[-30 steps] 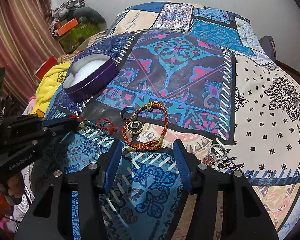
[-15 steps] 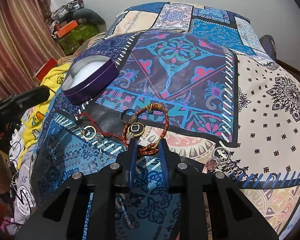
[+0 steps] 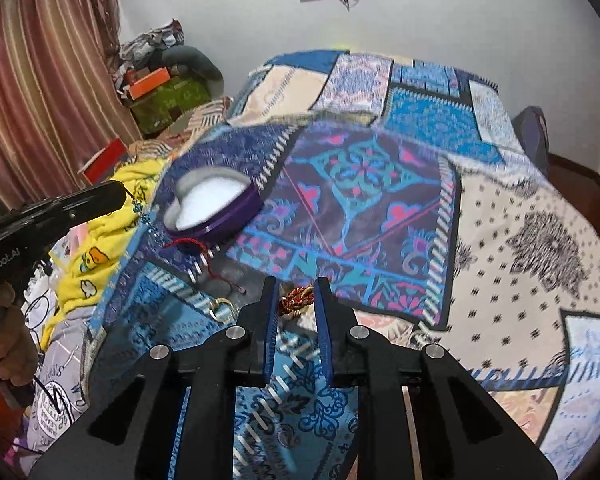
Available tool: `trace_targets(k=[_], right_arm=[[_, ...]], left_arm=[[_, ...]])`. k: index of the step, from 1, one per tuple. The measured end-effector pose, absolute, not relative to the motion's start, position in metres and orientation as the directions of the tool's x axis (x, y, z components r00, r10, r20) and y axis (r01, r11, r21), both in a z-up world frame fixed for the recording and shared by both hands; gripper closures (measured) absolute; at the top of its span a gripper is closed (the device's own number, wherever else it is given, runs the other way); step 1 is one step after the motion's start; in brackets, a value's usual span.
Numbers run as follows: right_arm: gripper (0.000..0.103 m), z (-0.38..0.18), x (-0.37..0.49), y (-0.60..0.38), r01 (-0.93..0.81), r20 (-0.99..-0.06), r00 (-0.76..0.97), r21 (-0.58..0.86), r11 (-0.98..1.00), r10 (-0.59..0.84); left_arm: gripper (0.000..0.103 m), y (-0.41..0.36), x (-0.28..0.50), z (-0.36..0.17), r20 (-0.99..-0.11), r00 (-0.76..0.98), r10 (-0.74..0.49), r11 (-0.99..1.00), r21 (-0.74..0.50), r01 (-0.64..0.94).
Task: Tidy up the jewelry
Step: 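Grasp the red string bracelet with the left tool while the right tool grasps the orange beaded bracelet, then carry both bracelets over the heart tin and open both tools to drop them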
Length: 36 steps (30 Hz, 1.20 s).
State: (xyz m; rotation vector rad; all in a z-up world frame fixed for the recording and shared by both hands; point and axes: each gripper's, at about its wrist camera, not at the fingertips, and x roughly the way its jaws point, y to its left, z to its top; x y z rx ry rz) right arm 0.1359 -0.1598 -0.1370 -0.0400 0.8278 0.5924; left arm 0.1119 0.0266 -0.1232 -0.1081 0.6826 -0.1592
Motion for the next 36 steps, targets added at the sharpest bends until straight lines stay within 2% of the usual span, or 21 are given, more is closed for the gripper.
trace_targets(k=[18,28,36], right_arm=[[0.088,-0.074,0.137,-0.133,-0.573,-0.566,0.62,0.146,0.806,0.543],[0.088,-0.068,0.15,-0.091,-0.629,-0.525,0.587,0.182,0.755,0.616],[0.088,-0.09,0.177,-0.059,-0.662,-0.56,0.525,0.205,0.721,0.642]], left_arm=[[0.102,0.06,0.112,-0.074,-0.493,0.862,-0.115,0.99,-0.124,0.062],[0.102,0.083,0.132,-0.081,-0.498,0.861,-0.102,0.991,-0.129,0.042],[0.102,0.088,0.155,-0.09,-0.505,0.853,-0.13,0.988,-0.14,0.068]])
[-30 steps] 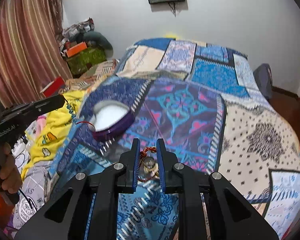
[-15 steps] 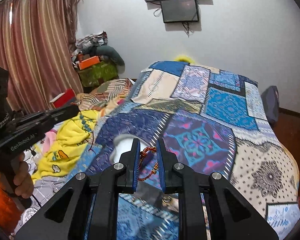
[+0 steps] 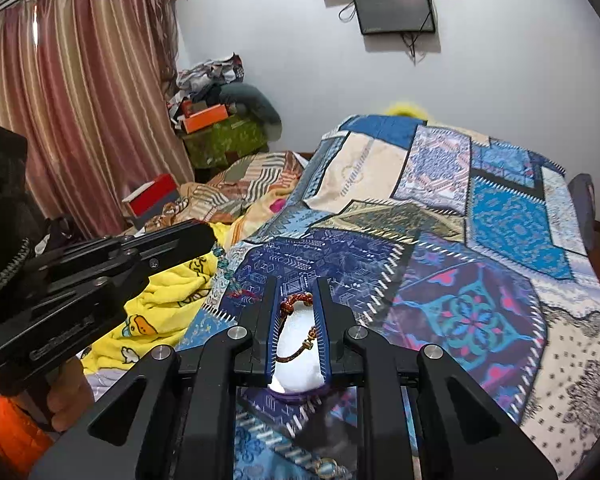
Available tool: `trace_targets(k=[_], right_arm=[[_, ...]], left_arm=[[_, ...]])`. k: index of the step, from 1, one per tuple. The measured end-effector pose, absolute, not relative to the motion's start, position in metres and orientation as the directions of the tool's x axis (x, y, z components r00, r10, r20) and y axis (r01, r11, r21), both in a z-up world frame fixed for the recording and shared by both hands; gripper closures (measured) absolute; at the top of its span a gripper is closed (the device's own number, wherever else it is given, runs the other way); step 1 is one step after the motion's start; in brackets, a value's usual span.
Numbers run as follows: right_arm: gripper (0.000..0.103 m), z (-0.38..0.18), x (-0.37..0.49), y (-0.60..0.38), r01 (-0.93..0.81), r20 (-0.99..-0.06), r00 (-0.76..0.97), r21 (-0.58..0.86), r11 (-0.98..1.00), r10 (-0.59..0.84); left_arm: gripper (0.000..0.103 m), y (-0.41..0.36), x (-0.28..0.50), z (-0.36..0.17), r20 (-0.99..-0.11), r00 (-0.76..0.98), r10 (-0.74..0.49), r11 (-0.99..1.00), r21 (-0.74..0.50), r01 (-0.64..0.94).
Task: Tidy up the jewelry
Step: 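Carry both bracelets over the heart tin and open both tools to drop them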
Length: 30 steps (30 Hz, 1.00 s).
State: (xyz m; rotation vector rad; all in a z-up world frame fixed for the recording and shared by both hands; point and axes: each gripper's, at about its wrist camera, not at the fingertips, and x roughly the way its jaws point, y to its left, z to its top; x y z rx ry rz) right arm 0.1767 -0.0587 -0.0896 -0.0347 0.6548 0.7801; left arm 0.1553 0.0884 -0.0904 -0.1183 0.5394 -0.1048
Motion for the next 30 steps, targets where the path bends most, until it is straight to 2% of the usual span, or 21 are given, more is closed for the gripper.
trace_targets(k=[9,18,30], right_arm=[[0.088,-0.117,0.199,-0.045,-0.671,-0.632,0.465,0.205,0.713,0.619],[0.088,-0.151,0.217,-0.056,-0.635,-0.712,0.368,0.278,0.72,0.599],[0.088,-0.145,0.206,-0.062,-0.657,-0.723,0.38,0.228,0.719,0.577]], left_arm=[[0.102,0.09,0.196,-0.117,-0.561,0.809,-0.175,0.98,-0.176,0.091],[0.102,0.091,0.222,-0.164,-0.667,0.706,-0.236,0.964,-0.25,0.086],[0.101,0.073,0.214,-0.182,-0.726,0.66,-0.194,0.98,-0.18,0.09]])
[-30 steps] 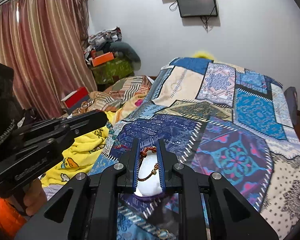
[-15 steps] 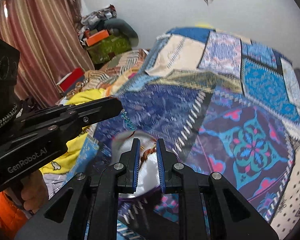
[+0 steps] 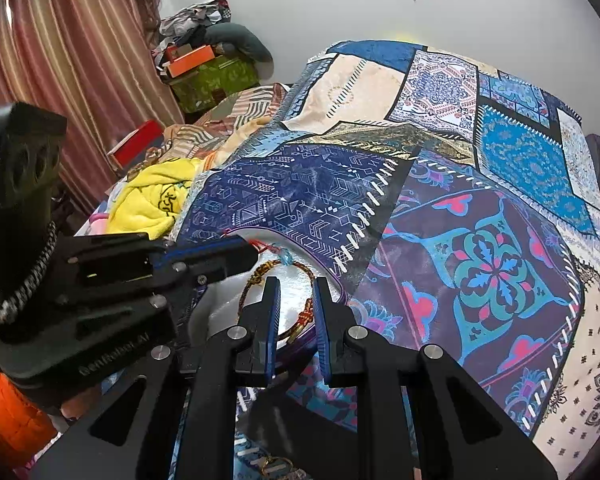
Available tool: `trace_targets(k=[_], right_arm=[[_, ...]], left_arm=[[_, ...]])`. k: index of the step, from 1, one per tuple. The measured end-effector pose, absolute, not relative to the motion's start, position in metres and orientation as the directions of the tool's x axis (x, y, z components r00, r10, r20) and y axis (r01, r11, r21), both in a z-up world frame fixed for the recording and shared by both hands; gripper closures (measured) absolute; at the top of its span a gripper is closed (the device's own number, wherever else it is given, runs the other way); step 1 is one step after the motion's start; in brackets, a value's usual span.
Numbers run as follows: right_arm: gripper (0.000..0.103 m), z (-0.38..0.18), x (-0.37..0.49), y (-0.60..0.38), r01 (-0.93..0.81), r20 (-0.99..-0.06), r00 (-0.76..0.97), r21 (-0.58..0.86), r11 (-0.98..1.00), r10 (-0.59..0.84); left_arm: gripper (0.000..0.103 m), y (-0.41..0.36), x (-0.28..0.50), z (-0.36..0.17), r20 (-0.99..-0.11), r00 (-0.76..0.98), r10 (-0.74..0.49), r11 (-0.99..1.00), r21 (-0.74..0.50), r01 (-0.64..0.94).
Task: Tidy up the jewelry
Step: 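Carry both bracelets over the heart tin and open both tools to drop them, then move both tools back to the rings on the bedspread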
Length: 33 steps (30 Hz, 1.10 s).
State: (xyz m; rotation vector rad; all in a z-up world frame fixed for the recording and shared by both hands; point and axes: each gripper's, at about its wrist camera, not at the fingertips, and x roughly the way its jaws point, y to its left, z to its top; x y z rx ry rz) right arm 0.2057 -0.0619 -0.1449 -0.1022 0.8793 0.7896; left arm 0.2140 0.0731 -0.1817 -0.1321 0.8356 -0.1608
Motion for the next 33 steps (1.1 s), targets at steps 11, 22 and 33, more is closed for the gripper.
trace_targets(k=[11,22,33], right_arm=[[0.069,-0.117,0.192,-0.087,-0.617,-0.693,0.455,0.208,0.759,0.559],[0.068,-0.08,0.158,-0.122,-0.569,-0.64,0.56,0.163,0.806,0.526],[0.067,-0.073,0.137,-0.164,-0.509,-0.618,0.624,0.143,0.849,0.478]], left_arm=[[0.06,0.055,0.183,-0.164,-0.724,0.683,-0.101,0.995,-0.056,0.089],[0.042,0.038,0.148,-0.126,-0.679,0.731,-0.067,0.997,-0.017,0.075],[0.039,0.02,0.132,-0.118,-0.68,0.731,-0.064,0.998,-0.03,0.06]])
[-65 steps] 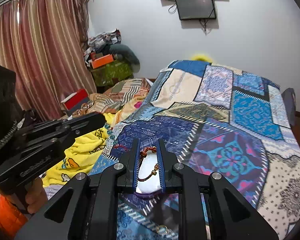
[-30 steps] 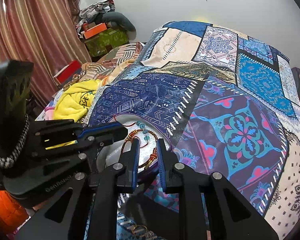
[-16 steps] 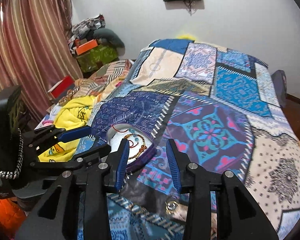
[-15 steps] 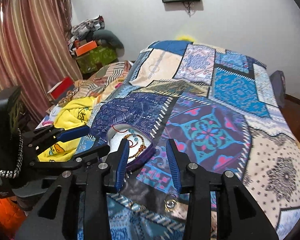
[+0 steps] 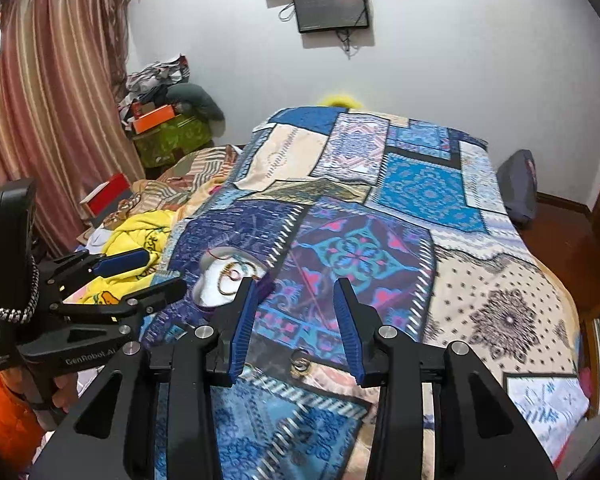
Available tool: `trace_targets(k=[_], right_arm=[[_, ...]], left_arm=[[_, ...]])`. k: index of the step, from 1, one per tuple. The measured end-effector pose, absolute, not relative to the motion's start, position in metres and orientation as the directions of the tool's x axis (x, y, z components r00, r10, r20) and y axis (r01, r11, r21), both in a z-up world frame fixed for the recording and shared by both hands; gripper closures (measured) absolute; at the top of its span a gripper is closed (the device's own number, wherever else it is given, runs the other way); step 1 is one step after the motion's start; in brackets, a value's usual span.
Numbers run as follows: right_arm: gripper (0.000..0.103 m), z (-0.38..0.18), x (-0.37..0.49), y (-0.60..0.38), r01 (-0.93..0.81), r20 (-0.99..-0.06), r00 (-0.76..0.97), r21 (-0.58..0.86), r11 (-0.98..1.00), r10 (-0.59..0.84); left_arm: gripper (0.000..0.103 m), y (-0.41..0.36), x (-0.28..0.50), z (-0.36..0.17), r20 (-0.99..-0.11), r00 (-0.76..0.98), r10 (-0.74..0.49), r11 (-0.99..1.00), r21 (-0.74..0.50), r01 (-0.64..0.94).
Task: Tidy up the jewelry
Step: 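Move both tools back to the rings on the bedspread, then grasp a gold ring with the left tool while the right tool grasps a silver ring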
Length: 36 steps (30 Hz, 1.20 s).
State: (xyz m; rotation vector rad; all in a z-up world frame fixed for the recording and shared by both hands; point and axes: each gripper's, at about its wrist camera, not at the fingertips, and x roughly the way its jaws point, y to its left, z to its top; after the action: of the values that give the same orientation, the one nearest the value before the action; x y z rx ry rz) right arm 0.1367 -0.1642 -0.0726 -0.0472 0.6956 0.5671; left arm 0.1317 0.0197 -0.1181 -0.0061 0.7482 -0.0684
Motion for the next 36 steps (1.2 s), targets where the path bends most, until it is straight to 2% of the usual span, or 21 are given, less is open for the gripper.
trace_targets(k=[7,16,27,36], right_arm=[[0.067,-0.086,0.134,-0.194,-0.449,-0.646,0.642,0.121,0.885,0.414],[0.067,-0.127,0.137,-0.23,-0.373,-0.738,0.595,0.096,0.923,0.317],[0.067,-0.162,0.135,-0.247,-0.336,-0.798,0.517,0.143,0.931,0.309],[0.067,-0.164,0.133,-0.244,-0.364,-0.801,0.5,0.15,0.919,0.329]], left_arm=[[0.039,0.002,0.135,-0.139,-0.722,0.686,-0.09,0.996,-0.046,0.082],[0.039,-0.024,0.145,-0.184,-0.806,0.576,-0.135,0.987,-0.059,0.148],[0.039,-0.035,0.143,-0.216,-0.84,0.527,-0.129,0.98,-0.028,0.195],[0.065,-0.024,0.141,-0.216,-0.833,0.537,-0.134,0.982,-0.04,0.183]])
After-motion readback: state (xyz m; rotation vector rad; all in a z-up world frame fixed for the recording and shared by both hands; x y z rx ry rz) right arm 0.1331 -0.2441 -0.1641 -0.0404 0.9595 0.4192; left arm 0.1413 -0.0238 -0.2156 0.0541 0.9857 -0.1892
